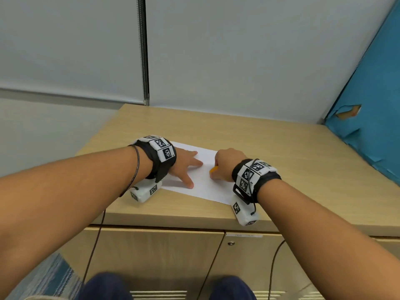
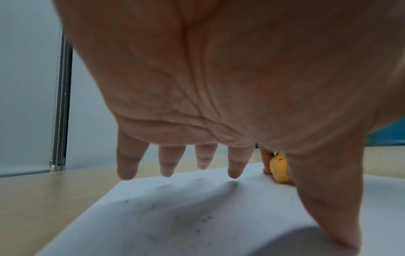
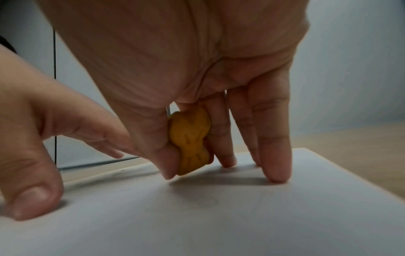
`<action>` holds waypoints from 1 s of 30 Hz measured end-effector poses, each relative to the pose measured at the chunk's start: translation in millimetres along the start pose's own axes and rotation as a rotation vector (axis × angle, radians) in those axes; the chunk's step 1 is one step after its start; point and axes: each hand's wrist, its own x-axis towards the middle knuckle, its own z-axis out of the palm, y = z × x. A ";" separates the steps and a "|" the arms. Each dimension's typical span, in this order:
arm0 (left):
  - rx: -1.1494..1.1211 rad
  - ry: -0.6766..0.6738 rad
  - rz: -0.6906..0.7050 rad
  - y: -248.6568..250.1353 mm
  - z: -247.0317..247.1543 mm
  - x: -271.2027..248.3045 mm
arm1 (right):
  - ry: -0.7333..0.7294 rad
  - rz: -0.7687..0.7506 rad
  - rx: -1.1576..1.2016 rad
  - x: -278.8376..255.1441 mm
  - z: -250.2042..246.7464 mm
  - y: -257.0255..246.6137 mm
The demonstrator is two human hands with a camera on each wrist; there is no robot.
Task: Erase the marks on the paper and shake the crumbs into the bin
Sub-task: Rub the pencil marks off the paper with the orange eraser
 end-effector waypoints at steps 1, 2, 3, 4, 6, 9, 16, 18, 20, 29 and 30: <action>-0.015 0.019 0.003 -3.7 1.1 -0.6 | 0.001 -0.004 -0.010 -0.7 0.0 0.0; -0.028 0.036 0.009 -7.8 2.7 -1.2 | -0.003 -0.008 -0.020 -2.6 -0.2 0.2; -0.043 0.051 0.017 -11.8 5.0 -1.7 | -0.007 -0.014 -0.028 -5.7 -0.7 0.7; -0.059 0.061 0.027 -15.7 7.3 -1.9 | -0.012 -0.023 -0.028 -9.5 -1.7 1.5; -0.087 0.063 0.053 -21.8 11.4 -3.0 | -0.027 -0.044 -0.018 -19.2 -4.2 3.9; -0.107 0.060 0.082 -30.2 13.3 -3.2 | -0.066 -0.075 -0.013 -38.9 -8.3 6.8; -0.044 0.179 0.004 -40.9 8.9 -1.1 | -0.104 -0.157 0.080 -75.3 -13.6 4.3; -0.049 0.255 -0.005 -42.2 9.7 -5.2 | -0.030 -0.147 0.089 -69.7 -17.3 6.9; -0.076 0.286 0.000 -44.1 12.6 -11.2 | 0.034 -0.125 0.037 -61.3 -18.8 12.0; -0.129 0.138 0.050 -55.7 35.3 -21.1 | -0.010 -0.207 0.017 -67.6 -2.5 2.9; -0.129 0.115 0.058 -56.7 34.6 -20.9 | -0.005 -0.228 0.036 -68.5 -4.0 0.7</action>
